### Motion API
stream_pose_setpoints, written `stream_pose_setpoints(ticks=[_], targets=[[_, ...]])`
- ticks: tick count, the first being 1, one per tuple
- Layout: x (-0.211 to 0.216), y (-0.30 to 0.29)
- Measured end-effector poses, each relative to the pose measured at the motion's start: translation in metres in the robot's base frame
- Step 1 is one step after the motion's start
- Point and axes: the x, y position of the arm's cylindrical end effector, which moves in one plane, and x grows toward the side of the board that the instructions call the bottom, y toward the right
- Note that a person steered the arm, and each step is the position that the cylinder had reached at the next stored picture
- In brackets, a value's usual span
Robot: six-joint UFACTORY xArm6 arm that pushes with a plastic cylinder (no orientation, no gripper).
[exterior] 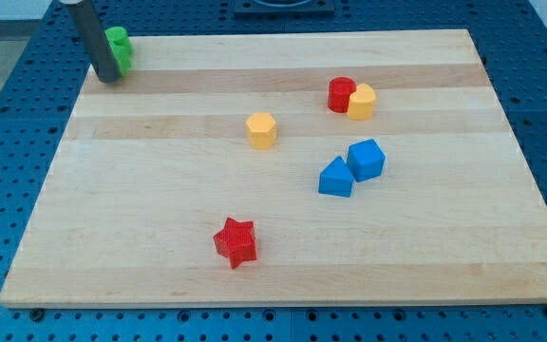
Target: Slide yellow heart closer to yellow hexagon
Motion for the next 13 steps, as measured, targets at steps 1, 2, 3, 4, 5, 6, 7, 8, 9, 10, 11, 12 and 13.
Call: stream_pose_setpoints(ticks=[1, 2, 3, 4, 5, 6, 7, 8, 9, 10, 11, 12, 13], targets=[[0.004, 0.008], [0.03, 0.067], [0.046, 0.119], [0.037, 0.163], [0.032, 0.184], [0.018, 0.253], [0.013, 0.336], [0.02, 0.41], [0.039, 0.458], [0.06, 0.443], [0.063, 0.405], [0.063, 0.363], [0.064, 0.32]])
